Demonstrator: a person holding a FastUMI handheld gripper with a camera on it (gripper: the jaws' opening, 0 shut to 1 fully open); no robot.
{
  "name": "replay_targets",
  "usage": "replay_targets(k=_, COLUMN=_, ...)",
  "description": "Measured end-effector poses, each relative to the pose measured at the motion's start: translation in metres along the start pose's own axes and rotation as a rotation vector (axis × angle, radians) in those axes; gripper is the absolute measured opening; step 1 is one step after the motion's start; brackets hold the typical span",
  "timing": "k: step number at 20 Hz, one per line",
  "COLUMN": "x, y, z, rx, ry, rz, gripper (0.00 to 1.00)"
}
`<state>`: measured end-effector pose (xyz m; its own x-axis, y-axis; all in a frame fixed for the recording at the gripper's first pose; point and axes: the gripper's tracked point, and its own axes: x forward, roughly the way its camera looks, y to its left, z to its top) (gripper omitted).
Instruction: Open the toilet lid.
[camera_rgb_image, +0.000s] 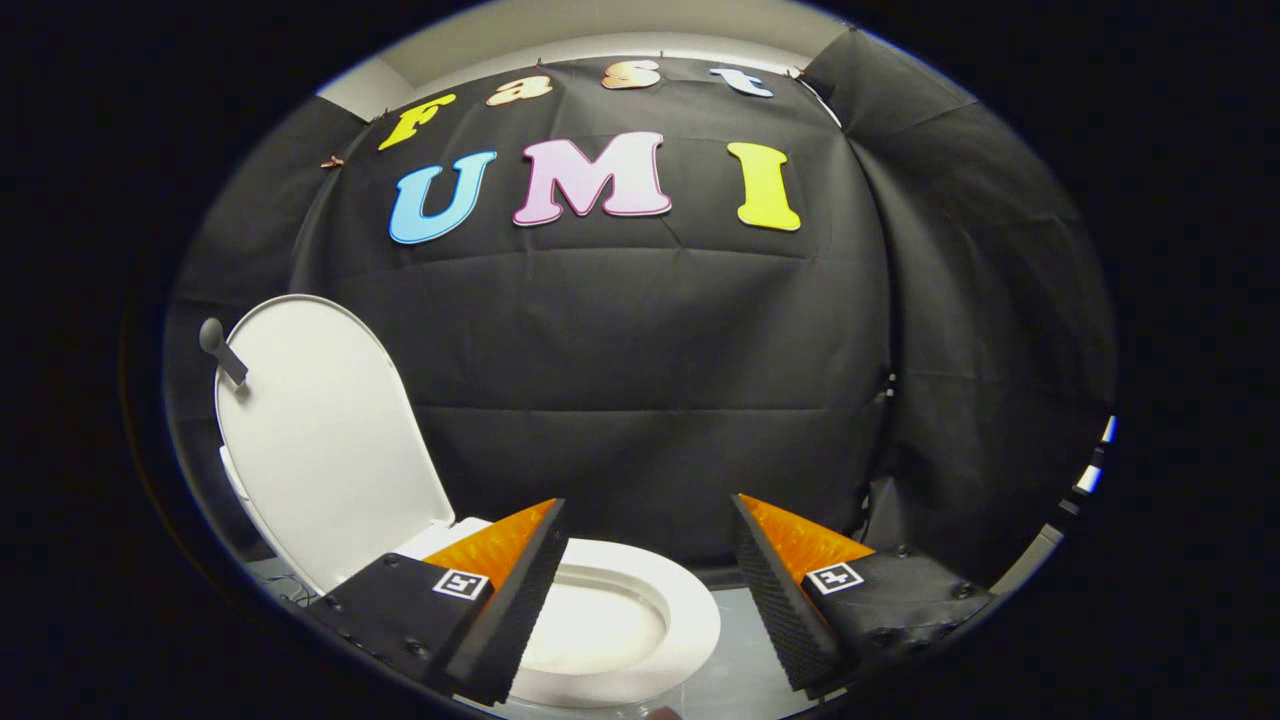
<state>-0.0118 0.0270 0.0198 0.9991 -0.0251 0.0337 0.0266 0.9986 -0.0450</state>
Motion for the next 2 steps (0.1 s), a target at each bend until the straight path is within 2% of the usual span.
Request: replay_targets(k=2, x=-0.0004, y=0.0053, z=0.0021, rx=-0.008, ry=-0.009, rz=0.011, gripper=0.99)
